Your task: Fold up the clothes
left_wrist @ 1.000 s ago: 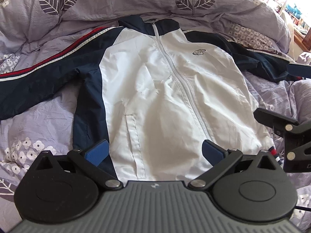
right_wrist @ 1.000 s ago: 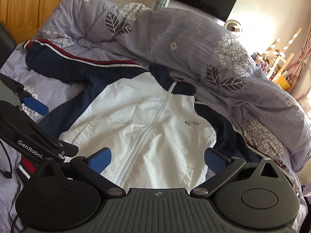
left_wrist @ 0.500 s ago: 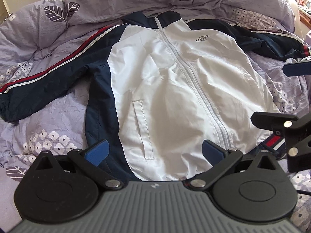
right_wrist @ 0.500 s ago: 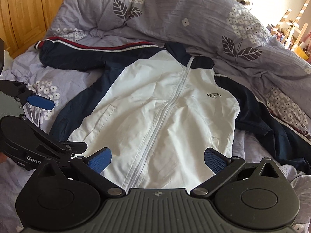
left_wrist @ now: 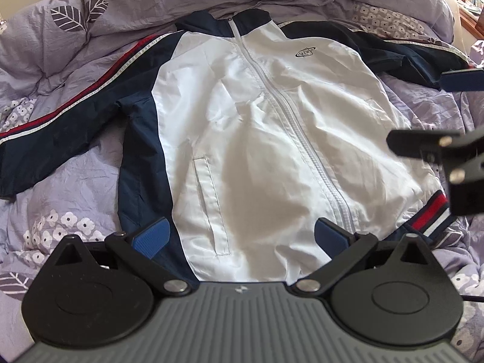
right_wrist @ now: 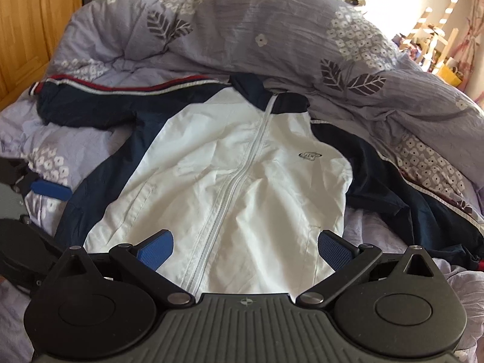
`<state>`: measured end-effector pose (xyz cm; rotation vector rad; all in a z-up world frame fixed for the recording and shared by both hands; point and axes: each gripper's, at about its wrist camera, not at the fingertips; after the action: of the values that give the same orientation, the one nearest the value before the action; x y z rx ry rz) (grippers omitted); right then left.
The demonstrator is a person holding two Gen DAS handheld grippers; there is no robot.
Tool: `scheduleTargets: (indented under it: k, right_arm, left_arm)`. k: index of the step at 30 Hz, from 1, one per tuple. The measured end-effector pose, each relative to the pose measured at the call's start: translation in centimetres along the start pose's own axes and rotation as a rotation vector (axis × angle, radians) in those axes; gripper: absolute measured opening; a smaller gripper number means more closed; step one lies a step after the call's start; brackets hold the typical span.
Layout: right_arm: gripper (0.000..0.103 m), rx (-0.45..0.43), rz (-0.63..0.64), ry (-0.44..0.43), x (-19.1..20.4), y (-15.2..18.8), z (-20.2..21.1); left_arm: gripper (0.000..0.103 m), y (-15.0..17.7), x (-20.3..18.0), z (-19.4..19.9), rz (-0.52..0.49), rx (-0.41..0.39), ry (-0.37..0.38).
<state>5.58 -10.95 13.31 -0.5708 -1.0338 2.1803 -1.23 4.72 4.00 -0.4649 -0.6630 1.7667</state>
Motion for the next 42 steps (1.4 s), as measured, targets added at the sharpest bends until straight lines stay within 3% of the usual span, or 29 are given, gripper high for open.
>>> scheduleTargets:
  k: [3,8,13,15,22,28,29,30,31,32,35,38,42]
  right_arm:
    - [0.103,-0.076,-0.112,0.074,-3.7,-0.1,-1.4]
    - [0.103,-0.116,-0.288,0.351,-13.5,2.2,-5.5]
    - [0.101,-0.188,-0.473,0.707,-23.6,6.7,-7.3]
    - [0.101,-0.206,-0.518,0.833,-26.4,8.2,-7.4]
    - [0.102,-0.203,-0.525,1.151,-33.4,11.7,-7.0]
    - [0.102,-0.121,-0.565,1.148,-37.9,13.6,-8.4]
    - [0.096,-0.1,-0.575,1.128,-38.7,13.6,-8.8]
    - [0.081,-0.088,-0.572,1.106,-39.1,13.4,-9.1]
    - [0.048,-0.092,-0.581,1.046,-39.4,13.0,-9.3]
    - [0.031,-0.097,-0.597,0.986,-39.7,12.6,-9.5]
    - [0.017,-0.149,-0.643,0.884,-39.0,10.4,-9.3]
    - [0.012,-0.193,-0.505,0.767,-35.4,6.2,-9.8]
    - [0.006,-0.255,-0.358,0.441,-27.3,-1.1,-13.5]
  left_arm:
    - [0.103,-1.3,0.0,-1.9,-0.002,0.012,0.012]
    - [0.103,-4.0,0.2,-6.5,0.009,0.049,0.008]
    - [0.102,-6.8,0.1,-11.8,0.007,0.086,0.01]
    - [0.102,-8.0,-0.1,-14.1,0.004,0.096,0.009]
    - [0.102,-10.6,-0.7,-19.5,0.066,0.105,0.015]
    - [0.102,-10.5,-0.7,-20.6,0.094,0.135,0.004]
    - [0.103,-10.5,-0.7,-20.6,0.092,0.134,0.001]
    - [0.103,-10.5,-0.7,-20.6,0.091,0.135,-0.003]
    - [0.103,-10.5,-0.7,-20.6,0.09,0.14,-0.008]
    - [0.103,-10.4,-0.7,-20.6,0.09,0.142,-0.014]
    - [0.103,-10.2,0.5,-19.9,0.101,0.134,-0.047]
    - [0.102,-9.9,1.9,-19.1,0.113,0.123,-0.083]
    - [0.103,-9.5,3.8,-18.0,0.13,0.108,-0.132]
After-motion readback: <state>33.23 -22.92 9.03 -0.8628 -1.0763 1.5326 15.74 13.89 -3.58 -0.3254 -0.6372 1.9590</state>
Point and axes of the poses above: each gripper's, at about its wrist camera, not at the fingertips, and z roughly against the way its jaws point, x to its left, y to its underside, and after that the axes turned 14 degrees about -x, right-handed
